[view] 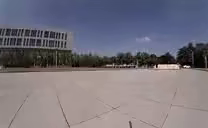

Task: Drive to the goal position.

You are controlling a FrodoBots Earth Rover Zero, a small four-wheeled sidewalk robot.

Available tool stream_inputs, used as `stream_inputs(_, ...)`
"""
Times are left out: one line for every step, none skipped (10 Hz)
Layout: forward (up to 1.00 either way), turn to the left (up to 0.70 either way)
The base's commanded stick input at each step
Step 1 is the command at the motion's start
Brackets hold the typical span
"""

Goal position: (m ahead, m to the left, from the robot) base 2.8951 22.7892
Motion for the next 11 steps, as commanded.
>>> stream_inputs(0.7, 0.37)
stream_inputs(0.7, 0.37)
stream_inputs(0.7, 0.37)
stream_inputs(0.7, 0.37)
stream_inputs(0.7, 0.37)
stream_inputs(0.7, 0.37)
stream_inputs(0.7, 0.37)
stream_inputs(0.7, 0.37)
stream_inputs(0.7, 0.37)
stream_inputs(0.7, 0.37)
stream_inputs(0.7, 0.37)
